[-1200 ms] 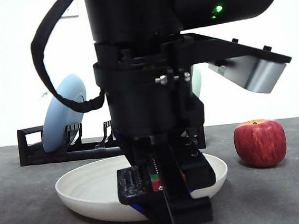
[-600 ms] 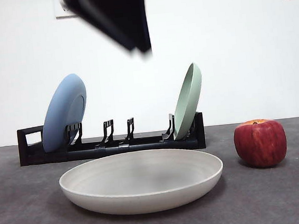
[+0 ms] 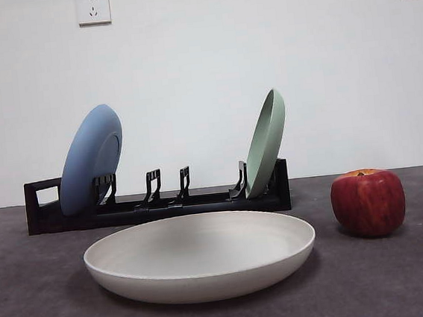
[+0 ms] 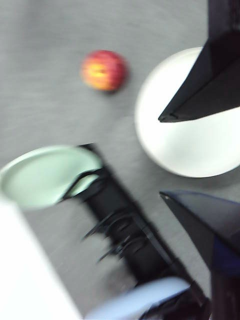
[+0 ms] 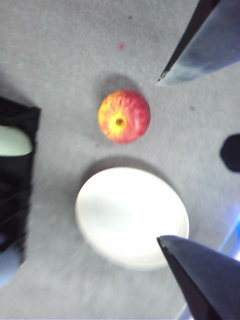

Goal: Take the yellow plate from the plate rack,put the plate on the table,take the apple from the table,put the apple in the plate

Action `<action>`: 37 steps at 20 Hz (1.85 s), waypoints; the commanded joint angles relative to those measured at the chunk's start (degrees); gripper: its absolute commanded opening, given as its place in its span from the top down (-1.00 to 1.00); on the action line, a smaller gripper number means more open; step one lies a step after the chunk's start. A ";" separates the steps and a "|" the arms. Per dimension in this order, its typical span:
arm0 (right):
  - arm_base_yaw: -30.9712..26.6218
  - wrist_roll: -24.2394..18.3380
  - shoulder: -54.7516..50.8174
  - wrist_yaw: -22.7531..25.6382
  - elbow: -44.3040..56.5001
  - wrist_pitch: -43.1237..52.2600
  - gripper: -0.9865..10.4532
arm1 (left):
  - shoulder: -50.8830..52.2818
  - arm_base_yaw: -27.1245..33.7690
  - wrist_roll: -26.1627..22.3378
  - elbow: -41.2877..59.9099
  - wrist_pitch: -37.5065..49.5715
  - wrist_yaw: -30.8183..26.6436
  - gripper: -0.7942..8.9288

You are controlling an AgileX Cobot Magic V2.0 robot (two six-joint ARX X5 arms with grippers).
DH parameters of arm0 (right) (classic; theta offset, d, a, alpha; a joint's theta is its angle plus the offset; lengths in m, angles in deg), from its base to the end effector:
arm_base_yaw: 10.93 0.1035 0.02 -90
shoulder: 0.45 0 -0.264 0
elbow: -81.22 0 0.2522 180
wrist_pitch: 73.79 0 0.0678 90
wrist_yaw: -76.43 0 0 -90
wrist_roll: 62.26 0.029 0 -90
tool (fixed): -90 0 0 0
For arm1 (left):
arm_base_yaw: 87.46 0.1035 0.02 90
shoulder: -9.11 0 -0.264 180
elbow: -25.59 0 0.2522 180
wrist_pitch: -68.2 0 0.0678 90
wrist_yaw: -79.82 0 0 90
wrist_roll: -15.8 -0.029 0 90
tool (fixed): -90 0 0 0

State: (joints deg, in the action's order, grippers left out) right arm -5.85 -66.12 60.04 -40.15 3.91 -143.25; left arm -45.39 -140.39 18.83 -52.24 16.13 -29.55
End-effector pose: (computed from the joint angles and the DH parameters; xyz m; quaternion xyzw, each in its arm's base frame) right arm 0.1864 0.0296 0.3317 0.0536 0.4271 0.2590 0.8646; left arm 0.1172 -0.1392 0.3725 0.1218 0.2077 -0.2743 0.9310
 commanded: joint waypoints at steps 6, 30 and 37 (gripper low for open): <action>10.12 -0.17 15.12 13.40 -0.20 8.83 -0.13 | 14.19 0.13 9.01 0.22 -6.75 -0.09 0.39; 13.73 1.27 35.71 19.08 -0.20 14.91 0.77 | 16.48 0.13 10.27 0.22 -11.80 -0.13 0.39; 14.40 2.40 33.51 19.10 -1.46 15.32 0.86 | 16.50 0.13 10.25 0.22 -12.02 -0.13 0.39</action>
State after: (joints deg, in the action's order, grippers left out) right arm 8.23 -64.48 94.47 -20.96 3.32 -128.24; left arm -28.93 -140.37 28.53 -52.24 4.18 -29.53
